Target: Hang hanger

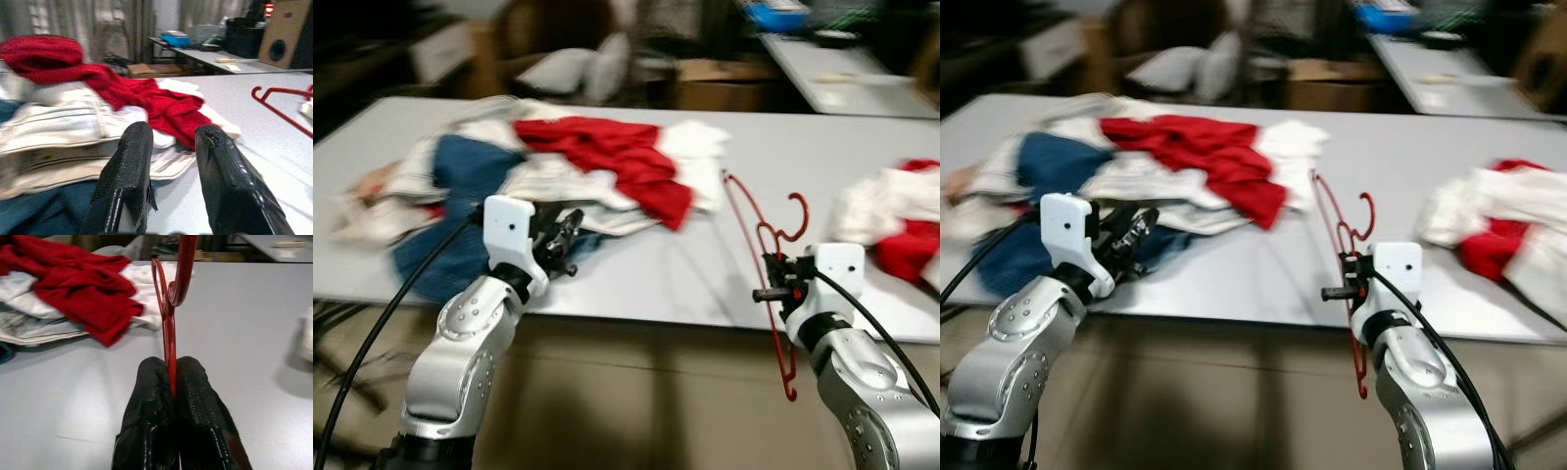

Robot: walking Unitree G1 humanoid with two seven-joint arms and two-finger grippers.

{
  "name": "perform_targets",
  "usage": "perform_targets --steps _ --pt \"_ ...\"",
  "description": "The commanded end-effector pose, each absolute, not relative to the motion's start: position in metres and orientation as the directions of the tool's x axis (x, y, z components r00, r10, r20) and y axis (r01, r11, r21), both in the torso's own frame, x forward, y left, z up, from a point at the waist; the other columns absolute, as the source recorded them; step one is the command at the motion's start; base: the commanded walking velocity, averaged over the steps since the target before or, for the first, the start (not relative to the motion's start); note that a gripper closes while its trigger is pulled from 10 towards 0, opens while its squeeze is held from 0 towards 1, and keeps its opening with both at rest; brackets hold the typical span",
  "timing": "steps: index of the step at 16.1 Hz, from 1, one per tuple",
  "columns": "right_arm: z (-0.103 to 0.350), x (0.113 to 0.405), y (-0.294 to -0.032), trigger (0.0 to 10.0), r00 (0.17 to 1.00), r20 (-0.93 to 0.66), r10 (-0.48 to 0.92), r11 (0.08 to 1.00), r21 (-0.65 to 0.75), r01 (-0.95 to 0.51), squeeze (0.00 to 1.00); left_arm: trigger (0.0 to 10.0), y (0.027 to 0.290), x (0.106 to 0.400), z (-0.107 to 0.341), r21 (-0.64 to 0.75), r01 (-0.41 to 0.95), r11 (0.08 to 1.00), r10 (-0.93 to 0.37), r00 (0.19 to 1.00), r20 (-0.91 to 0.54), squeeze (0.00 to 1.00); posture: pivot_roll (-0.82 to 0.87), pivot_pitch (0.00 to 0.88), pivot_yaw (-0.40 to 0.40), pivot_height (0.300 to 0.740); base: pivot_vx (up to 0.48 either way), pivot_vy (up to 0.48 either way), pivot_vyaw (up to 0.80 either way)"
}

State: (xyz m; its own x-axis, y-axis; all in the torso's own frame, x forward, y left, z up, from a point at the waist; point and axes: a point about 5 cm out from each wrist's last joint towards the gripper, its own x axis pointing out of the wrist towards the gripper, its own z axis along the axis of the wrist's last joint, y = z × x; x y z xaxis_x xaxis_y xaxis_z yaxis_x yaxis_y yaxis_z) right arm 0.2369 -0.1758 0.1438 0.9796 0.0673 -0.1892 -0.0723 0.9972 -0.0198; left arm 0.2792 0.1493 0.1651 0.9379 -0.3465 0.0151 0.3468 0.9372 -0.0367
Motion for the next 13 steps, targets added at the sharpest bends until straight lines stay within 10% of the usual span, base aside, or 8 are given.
perform_targets --steps 1,13 --pt "0.149 0.235 -0.176 10.0 0.984 -0.164 0.067 0.997 -0.034 -0.074 0.00 10.0 0.149 0.283 0.172 -0.024 0.357 0.934 -0.355 0.934 0.046 0.00 -0.02 0.000 0.033 0.740 0.382 0.000 0.00" --pt "0.154 0.234 -0.163 10.0 0.976 -0.140 0.165 0.983 -0.053 -0.173 0.00 10.0 0.167 0.300 0.186 0.075 0.355 0.932 -0.361 0.929 0.086 0.00 -0.02 0.000 0.006 0.740 0.406 0.000 -0.25"
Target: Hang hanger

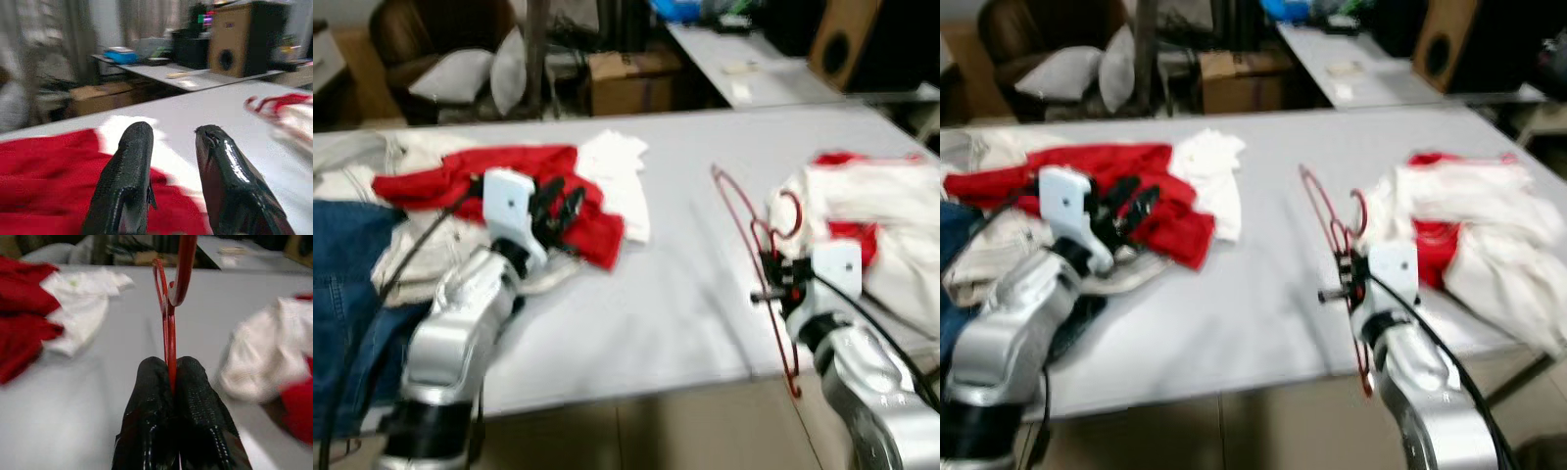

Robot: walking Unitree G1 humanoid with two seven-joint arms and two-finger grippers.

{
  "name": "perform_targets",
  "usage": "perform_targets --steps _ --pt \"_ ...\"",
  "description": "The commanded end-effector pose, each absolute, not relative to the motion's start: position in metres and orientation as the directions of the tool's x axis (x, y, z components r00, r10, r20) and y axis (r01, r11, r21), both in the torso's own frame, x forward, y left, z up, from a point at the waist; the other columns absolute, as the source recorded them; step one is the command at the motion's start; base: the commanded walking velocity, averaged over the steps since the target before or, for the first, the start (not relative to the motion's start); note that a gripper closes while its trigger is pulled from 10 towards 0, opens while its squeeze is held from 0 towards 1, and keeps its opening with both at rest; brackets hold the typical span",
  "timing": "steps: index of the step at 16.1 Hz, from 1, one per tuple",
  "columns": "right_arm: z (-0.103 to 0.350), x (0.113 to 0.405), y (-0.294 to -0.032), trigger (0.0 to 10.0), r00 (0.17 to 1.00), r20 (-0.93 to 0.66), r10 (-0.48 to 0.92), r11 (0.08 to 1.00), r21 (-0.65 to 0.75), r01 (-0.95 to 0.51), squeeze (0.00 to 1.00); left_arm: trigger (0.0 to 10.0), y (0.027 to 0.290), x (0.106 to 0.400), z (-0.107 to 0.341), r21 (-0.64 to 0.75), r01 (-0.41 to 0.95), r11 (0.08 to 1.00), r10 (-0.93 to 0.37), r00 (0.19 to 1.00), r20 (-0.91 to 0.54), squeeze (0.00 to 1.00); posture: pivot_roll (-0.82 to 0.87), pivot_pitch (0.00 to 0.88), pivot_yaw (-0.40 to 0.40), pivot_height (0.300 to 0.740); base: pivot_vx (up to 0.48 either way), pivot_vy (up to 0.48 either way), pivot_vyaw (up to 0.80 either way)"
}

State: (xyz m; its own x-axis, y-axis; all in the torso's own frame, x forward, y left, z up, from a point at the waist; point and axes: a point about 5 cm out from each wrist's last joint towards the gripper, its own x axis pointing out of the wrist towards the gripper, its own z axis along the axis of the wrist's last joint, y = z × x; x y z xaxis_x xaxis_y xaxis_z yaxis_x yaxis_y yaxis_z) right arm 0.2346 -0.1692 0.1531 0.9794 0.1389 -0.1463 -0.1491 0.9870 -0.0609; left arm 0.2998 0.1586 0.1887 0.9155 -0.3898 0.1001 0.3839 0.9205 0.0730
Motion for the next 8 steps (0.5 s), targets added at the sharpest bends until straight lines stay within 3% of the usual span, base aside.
perform_targets --steps 1,4,5,8 --pt "0.157 0.234 -0.163 10.0 0.976 -0.127 0.175 0.982 -0.053 -0.183 0.00 10.0 0.173 0.305 0.186 0.100 0.329 0.939 -0.337 0.938 0.080 0.00 -0.03 0.000 0.008 0.740 0.000 0.000 0.00" --pt "0.159 0.235 -0.164 10.0 0.972 -0.113 0.208 0.973 -0.077 -0.218 0.00 10.0 0.196 0.316 0.186 0.129 0.227 0.965 -0.236 0.970 0.063 0.00 -0.06 0.000 0.014 0.740 0.000 0.000 0.00" --pt "0.163 0.234 -0.165 10.0 0.971 -0.104 0.217 0.972 -0.070 -0.225 0.00 10.0 0.201 0.317 0.192 0.140 0.211 0.968 -0.223 0.972 0.080 1.00 -0.07 0.000 0.011 0.740 0.000 0.000 0.00" --pt "0.160 0.228 -0.172 10.0 0.963 -0.124 0.238 0.966 -0.076 -0.248 0.00 10.0 0.206 0.318 0.202 0.249 0.249 0.936 -0.270 0.961 0.053 1.00 -0.07 0.000 0.026 0.740 0.000 0.000 0.00"
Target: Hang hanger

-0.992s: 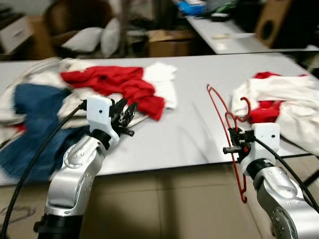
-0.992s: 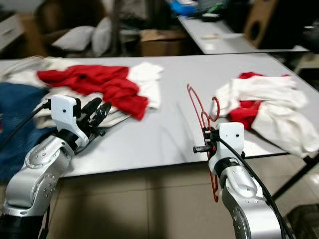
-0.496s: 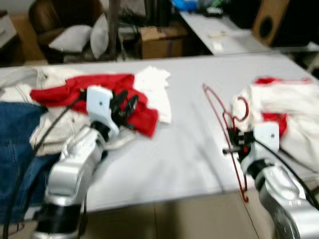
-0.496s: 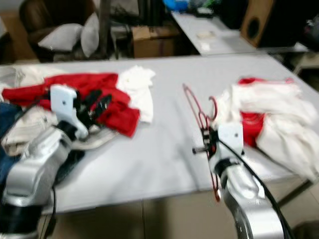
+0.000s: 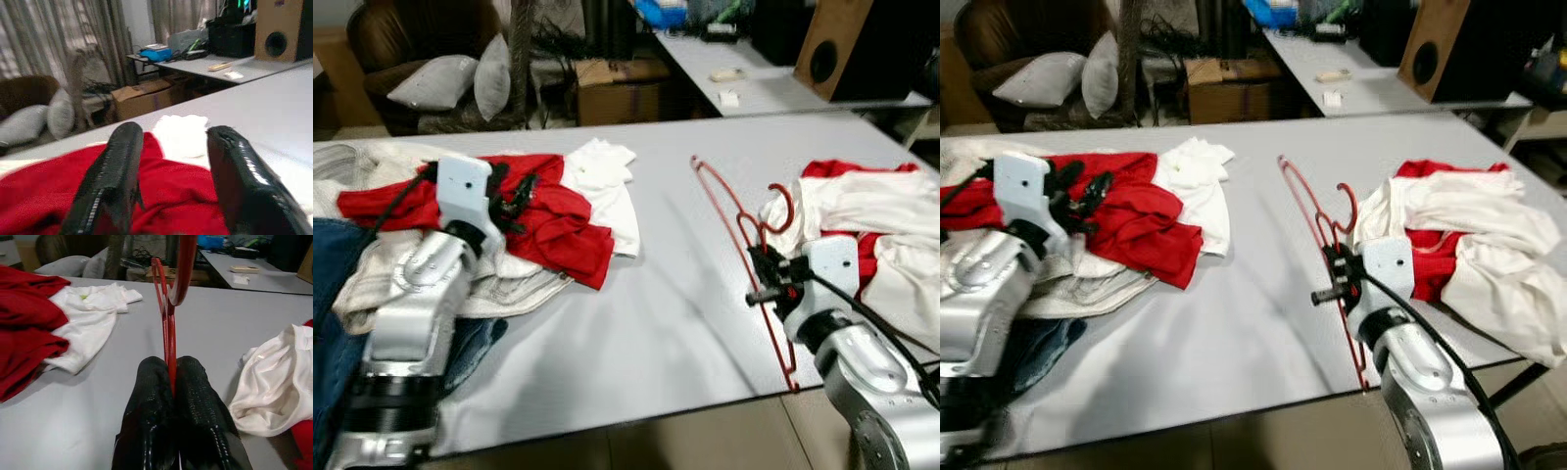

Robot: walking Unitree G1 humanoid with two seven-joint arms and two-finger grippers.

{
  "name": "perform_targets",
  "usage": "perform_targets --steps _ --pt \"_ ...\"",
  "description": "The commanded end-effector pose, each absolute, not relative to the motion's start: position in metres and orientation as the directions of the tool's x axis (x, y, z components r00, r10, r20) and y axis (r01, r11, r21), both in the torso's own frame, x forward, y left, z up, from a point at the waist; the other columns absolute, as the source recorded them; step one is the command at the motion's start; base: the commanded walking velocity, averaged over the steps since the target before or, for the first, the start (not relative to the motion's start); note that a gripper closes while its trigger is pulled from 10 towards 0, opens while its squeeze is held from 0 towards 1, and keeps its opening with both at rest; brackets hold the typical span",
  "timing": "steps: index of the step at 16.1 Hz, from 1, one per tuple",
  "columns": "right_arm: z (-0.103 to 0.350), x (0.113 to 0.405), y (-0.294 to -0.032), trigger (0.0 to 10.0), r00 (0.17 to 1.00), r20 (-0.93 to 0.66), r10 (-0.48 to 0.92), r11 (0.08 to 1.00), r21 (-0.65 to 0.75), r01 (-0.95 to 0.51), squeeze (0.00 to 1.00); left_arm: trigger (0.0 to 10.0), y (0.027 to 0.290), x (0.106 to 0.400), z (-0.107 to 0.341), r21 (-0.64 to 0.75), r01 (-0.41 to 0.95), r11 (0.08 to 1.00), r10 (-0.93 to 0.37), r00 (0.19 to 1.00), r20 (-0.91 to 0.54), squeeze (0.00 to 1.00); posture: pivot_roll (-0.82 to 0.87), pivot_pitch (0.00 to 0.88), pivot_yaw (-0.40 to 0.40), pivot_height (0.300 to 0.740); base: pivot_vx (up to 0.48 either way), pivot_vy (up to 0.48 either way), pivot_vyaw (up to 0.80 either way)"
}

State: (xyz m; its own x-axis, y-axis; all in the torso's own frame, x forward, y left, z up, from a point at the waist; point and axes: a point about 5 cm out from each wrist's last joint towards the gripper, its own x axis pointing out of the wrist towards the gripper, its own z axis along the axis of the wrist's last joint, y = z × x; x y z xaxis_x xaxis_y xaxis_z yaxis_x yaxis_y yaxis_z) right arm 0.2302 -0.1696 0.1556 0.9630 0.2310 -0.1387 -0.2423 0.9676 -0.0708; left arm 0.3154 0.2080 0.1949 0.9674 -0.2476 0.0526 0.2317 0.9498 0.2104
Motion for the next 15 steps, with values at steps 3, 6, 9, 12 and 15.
perform_targets --steps 3,6,9,12,15 --pt "0.160 0.225 -0.173 10.0 0.947 -0.156 0.282 0.951 -0.087 -0.298 0.00 10.0 0.230 0.325 0.217 0.350 0.250 0.903 -0.259 0.966 -0.024 1.00 -0.04 0.000 0.039 0.740 0.000 0.000 0.00" --pt "0.152 0.225 -0.165 10.0 0.898 -0.229 0.376 0.907 -0.106 -0.407 0.00 10.0 0.264 0.319 0.224 0.467 0.236 0.852 -0.207 0.972 -0.114 1.00 -0.01 0.000 0.032 0.740 0.000 0.000 0.00" --pt "0.143 0.228 -0.160 10.0 0.826 -0.308 0.472 0.853 -0.078 -0.516 0.00 10.0 0.294 0.309 0.221 0.546 0.366 0.754 -0.218 0.923 -0.319 0.00 0.01 0.000 0.002 0.740 0.000 0.000 0.00" --pt "0.141 0.226 -0.156 10.0 0.795 -0.326 0.512 0.825 -0.070 -0.561 0.00 0.0 0.303 0.306 0.219 0.483 0.445 0.754 -0.268 0.880 -0.393 0.00 0.03 0.000 0.004 0.740 0.000 0.000 0.00" --pt "0.138 0.226 -0.152 10.0 0.786 -0.334 0.521 0.819 -0.065 -0.571 0.00 0.0 0.311 0.305 0.205 0.480 0.513 0.712 -0.262 0.828 -0.496 0.00 0.03 0.000 0.013 0.740 0.000 0.000 0.00"
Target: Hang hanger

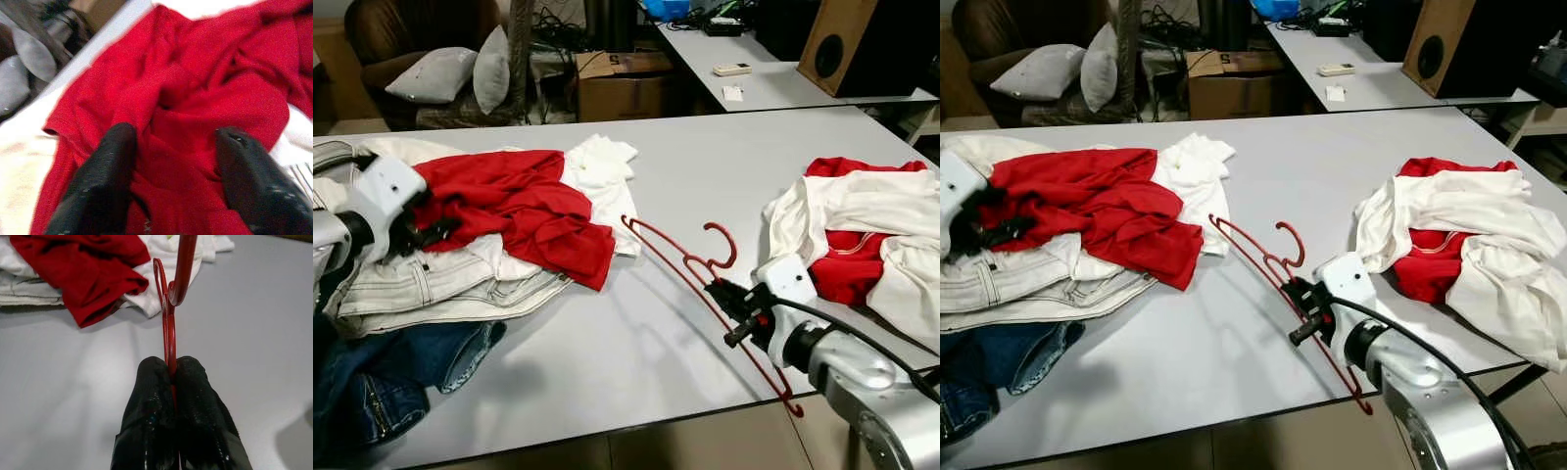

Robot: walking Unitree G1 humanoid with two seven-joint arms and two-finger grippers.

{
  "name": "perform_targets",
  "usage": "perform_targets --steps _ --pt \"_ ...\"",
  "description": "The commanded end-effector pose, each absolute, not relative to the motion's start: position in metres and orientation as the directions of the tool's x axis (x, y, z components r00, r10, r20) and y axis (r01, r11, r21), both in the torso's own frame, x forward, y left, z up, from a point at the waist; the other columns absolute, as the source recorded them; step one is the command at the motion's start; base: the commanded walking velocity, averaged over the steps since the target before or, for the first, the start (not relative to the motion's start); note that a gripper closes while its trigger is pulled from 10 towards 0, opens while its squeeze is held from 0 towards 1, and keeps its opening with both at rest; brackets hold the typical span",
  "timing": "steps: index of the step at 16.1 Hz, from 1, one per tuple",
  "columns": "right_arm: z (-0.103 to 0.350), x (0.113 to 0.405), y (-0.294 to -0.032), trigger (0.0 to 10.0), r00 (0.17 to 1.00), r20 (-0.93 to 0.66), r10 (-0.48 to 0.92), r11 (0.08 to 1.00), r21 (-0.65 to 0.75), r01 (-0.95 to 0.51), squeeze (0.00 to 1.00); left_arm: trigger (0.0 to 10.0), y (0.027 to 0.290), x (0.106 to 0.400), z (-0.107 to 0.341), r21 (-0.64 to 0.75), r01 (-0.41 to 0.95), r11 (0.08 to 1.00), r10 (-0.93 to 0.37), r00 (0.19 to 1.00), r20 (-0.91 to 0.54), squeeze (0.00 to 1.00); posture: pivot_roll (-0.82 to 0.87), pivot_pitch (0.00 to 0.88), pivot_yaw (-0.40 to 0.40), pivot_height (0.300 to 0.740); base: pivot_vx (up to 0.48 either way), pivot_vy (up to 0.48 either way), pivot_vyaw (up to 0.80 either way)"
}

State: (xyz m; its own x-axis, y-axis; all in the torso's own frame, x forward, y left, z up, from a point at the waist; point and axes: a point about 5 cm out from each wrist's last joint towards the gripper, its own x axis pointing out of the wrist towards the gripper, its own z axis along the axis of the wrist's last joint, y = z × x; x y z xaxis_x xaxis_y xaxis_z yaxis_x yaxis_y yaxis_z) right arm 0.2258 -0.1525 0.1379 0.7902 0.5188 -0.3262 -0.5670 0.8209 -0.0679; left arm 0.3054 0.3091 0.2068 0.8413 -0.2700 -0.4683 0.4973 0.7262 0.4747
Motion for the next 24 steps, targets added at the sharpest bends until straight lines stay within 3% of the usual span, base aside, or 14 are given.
perform_targets --steps 1,6,12,20,22,24 --pt "0.136 0.226 -0.150 10.0 0.785 -0.341 0.517 0.819 -0.069 -0.569 0.00 0.0 0.313 0.308 0.199 0.487 0.517 0.704 -0.249 0.822 -0.512 0.00 0.03 0.000 0.017 0.740 0.000 0.000 0.00" --pt "0.135 0.222 -0.149 10.0 0.801 -0.332 0.498 0.834 -0.071 -0.548 0.00 0.0 0.314 0.318 0.199 0.532 0.458 0.712 -0.206 0.861 -0.465 0.00 0.02 0.000 0.038 0.740 0.000 0.000 0.00" --pt "0.133 0.218 -0.142 10.0 0.791 -0.322 0.520 0.820 -0.071 -0.568 0.00 0.0 0.300 0.311 0.184 0.471 0.435 0.767 -0.238 0.875 -0.421 0.00 0.02 0.000 0.029 0.740 0.000 0.000 0.00" --pt "0.134 0.228 -0.139 10.0 0.805 -0.298 0.514 0.823 -0.095 -0.560 0.00 0.0 0.300 0.314 0.180 0.572 0.266 0.776 -0.110 0.950 -0.292 0.00 0.04 0.000 0.015 0.740 0.000 0.000 0.00" --pt "0.134 0.228 -0.139 10.0 0.811 -0.292 0.507 0.828 -0.099 -0.552 0.00 0.0 0.294 0.314 0.180 0.574 0.261 0.776 -0.123 0.956 -0.268 0.00 0.03 0.000 0.013 0.740 0.000 0.000 0.00" --pt "0.137 0.230 -0.142 10.0 0.831 -0.270 0.487 0.844 -0.100 -0.527 0.00 0.0 0.278 0.316 0.187 0.477 0.284 0.831 -0.208 0.956 -0.208 0.00 0.04 0.000 0.012 0.740 0.000 0.000 0.00"
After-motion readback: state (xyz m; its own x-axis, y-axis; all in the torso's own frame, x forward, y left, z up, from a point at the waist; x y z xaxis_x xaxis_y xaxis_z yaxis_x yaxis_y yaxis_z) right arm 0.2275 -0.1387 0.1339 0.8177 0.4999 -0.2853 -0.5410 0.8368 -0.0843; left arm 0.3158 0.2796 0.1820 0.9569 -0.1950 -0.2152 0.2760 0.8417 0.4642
